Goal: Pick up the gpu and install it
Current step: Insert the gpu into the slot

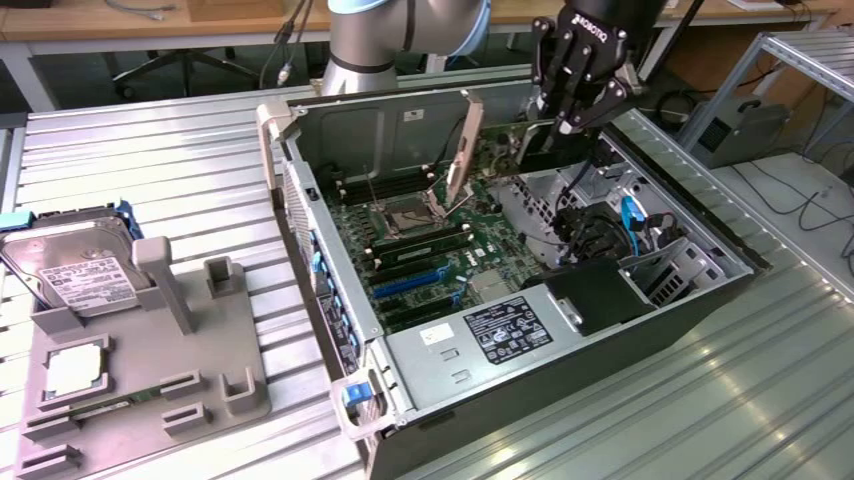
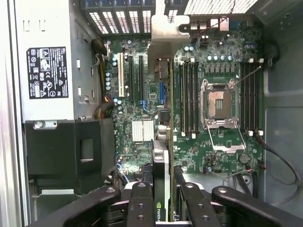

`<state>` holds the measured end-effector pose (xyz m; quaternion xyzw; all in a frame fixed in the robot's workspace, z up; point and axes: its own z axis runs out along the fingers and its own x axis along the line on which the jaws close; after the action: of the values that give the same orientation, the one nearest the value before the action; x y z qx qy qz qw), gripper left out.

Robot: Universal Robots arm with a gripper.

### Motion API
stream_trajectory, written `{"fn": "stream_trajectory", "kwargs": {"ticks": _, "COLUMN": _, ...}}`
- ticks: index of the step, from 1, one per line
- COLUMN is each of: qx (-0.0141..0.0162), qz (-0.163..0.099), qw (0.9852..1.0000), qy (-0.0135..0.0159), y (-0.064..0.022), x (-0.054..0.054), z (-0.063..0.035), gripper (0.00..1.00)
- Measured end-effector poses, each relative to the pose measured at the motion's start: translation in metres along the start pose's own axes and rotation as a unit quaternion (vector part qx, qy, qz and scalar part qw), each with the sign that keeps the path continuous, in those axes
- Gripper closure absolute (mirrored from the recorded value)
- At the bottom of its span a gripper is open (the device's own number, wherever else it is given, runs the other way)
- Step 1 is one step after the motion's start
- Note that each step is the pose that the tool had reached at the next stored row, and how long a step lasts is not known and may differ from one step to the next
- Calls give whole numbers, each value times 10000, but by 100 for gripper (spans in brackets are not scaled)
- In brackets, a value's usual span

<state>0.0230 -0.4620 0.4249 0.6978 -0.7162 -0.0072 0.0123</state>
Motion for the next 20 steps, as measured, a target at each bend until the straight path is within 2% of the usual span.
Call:
{"fn": "stream_trajectory", "kwargs": {"ticks": 2, "qx": 1, "qz": 0, "qw": 10000, "qy": 0, "y": 41, "x": -2, "z": 11, "gripper": 73}}
{"fn": "stream_trajectory", "kwargs": {"ticks": 5, "qx": 9, "qz": 0, "qw": 10000, "qy": 0, "y": 151, "x": -6, "z": 66, "gripper": 73}}
{"fn": "stream_trajectory", "kwargs": {"ticks": 9, "qx": 17, "qz": 0, "qw": 10000, "qy": 0, "y": 227, "x": -6, "z": 146, "gripper": 73}}
{"fn": "stream_trajectory", "kwargs": {"ticks": 14, "qx": 41, "qz": 0, "qw": 10000, "qy": 0, "y": 365, "x": -7, "z": 282, "gripper": 73}}
{"fn": "stream_trajectory", "kwargs": {"ticks": 20, "qx": 76, "qz": -3, "qw": 10000, "qy": -1, "y": 465, "x": -9, "z": 383, "gripper": 73}}
